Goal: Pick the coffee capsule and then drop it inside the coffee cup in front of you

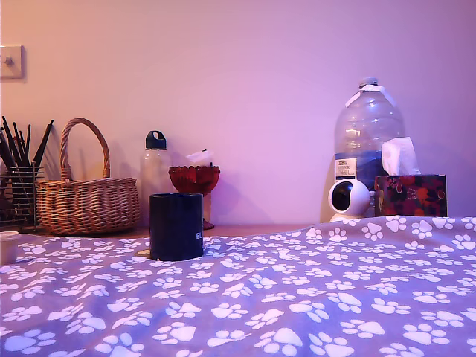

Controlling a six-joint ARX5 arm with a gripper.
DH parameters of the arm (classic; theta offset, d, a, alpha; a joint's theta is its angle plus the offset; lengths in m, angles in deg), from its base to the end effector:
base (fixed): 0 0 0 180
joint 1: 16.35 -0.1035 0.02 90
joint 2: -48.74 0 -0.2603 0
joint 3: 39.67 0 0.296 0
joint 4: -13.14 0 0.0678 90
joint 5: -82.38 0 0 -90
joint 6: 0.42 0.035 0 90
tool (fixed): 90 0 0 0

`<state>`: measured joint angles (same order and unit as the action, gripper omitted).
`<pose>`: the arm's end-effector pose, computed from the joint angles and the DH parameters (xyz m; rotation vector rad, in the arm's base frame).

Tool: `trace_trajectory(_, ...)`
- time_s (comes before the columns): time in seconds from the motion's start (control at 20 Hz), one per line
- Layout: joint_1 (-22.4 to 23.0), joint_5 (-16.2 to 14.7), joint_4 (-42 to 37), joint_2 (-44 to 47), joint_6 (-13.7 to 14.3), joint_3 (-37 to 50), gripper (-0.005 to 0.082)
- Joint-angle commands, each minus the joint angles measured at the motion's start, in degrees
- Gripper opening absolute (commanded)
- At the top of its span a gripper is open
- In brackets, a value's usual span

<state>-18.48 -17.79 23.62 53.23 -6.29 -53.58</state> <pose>0.1549 -0.0004 0.1704 -0.1043 0.0256 -0.1393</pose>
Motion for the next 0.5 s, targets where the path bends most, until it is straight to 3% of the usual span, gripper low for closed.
trace_trajectory(0.0,0.2,1.5,-1.9,0.0,-0.4,-0.3,-0.0024)
trace_trajectory(0.25,0.2,5.8,-2.2,0.7,-3.6,-3.4,-0.0024)
trace_trajectory(0.45,0.2,8.2,-2.4,5.5,-3.8,-4.0,-0.0023)
